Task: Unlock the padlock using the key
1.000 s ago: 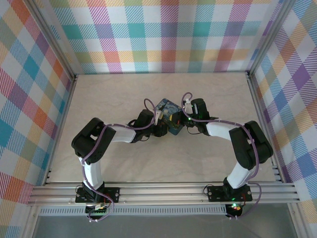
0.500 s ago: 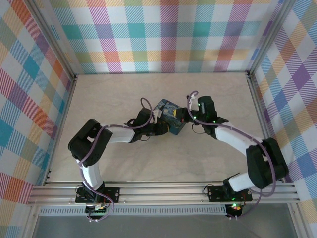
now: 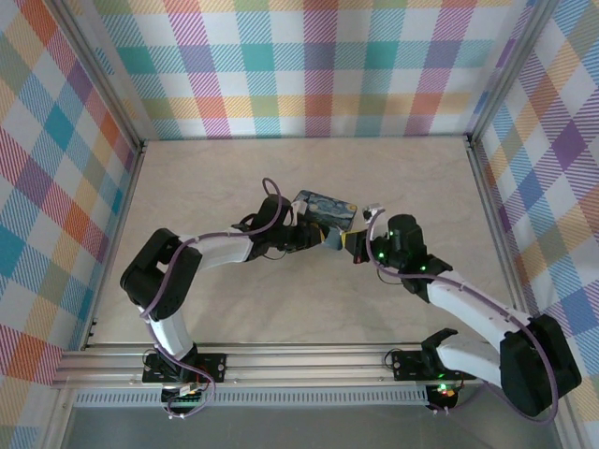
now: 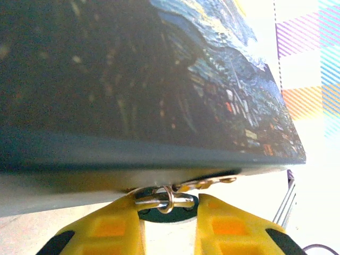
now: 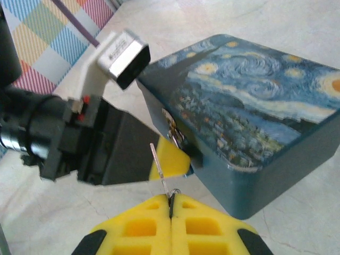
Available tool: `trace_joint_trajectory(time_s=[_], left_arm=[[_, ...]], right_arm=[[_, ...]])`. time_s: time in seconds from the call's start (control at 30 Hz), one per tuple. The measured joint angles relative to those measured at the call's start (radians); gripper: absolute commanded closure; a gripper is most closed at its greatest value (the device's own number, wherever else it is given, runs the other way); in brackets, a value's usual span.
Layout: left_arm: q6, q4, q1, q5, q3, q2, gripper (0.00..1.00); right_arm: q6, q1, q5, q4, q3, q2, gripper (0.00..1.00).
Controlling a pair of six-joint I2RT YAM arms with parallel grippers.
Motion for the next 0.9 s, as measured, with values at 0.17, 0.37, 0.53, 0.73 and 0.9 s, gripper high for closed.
trace_joint_trajectory(time_s=[0.17, 0.37, 0.53, 0.73, 0.9], left_arm=[[-0.028, -0.085, 0.000, 0.003, 0.042, -0.008, 0.86], [-0.066, -0.115, 0.000, 0.006, 0.060, -0.008, 0.86], [-0.088, -0.130, 0.000, 0.007, 0.062, -0.008, 0.86], [-0.089, -0.132, 0.000, 0.007, 0.063, -0.008, 0.86], [-0.089, -0.133, 0.000, 0.007, 0.063, -0.008, 0.86]], right_arm=[[-0.013, 0.054, 0.057, 0.015, -0.058, -0.005, 1.00], [-0.016, 0.121, 0.126, 0.055, -0.117, 0.012, 1.00], [-0.011, 0.159, 0.168, 0.097, -0.137, 0.068, 1.00], [-0.001, 0.183, 0.194, 0.150, -0.138, 0.139, 1.00], [0.001, 0.188, 0.208, 0.180, -0.138, 0.175, 1.00]])
